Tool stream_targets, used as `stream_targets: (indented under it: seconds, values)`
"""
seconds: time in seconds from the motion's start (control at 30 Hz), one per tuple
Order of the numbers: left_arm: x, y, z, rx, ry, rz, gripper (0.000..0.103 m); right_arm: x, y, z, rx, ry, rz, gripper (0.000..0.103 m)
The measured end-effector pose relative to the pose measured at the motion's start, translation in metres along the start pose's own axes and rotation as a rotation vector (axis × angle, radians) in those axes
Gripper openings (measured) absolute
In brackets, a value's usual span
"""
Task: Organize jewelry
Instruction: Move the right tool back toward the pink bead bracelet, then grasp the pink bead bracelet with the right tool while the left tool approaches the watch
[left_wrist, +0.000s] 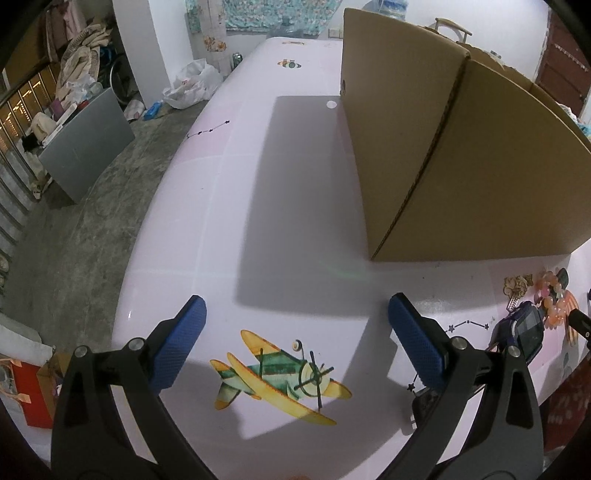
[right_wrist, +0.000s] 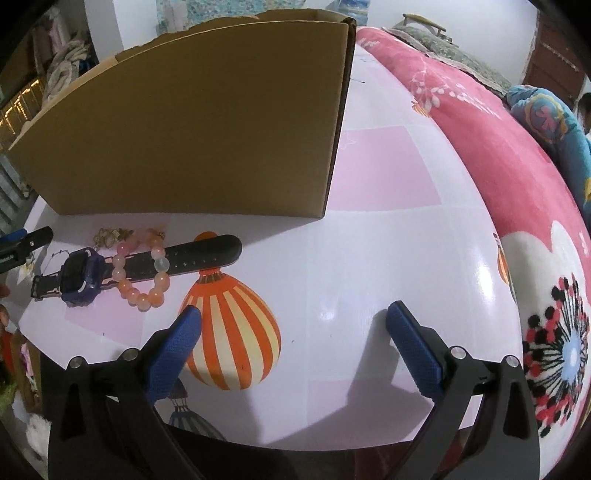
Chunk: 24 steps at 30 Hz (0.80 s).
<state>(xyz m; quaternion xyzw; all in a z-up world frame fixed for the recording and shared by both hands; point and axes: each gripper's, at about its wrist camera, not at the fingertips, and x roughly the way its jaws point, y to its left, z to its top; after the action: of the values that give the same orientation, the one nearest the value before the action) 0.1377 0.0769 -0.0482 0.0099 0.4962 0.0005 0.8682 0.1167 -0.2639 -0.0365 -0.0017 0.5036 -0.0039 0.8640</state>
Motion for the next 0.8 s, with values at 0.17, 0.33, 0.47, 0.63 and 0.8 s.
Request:
stream_targets:
  seconds: [0.17,0.33,0.47,0.63,0.8]
  values:
    - [0.0,0.004,-0.003,0.01,-0.019,-0.024,0.096,-0.002,0.001,0.002,-0.02,0.012,0.004,0.097]
    - [-0.002,0.002,-0.002,0.025,-0.028,-0.019,0.095,-0.026,0.003,0.002,0.026,-0.049,0.098,0.097]
    - [-0.022,0.001,-0.004,0.009,-0.113,-0.054,0.094,-0.038,0.006,0.0,0.077,-0.066,0.227,0.09]
    - [-0.055,-0.016,-0.008,0.044,-0.227,-0.203,0.085,-0.032,0.012,0.002,0.128,-0.03,0.344,0.068]
    - [-0.067,-0.056,-0.017,0.157,-0.24,-0.356,0.069,-0.022,0.021,0.006,0.15,0.005,0.375,0.052]
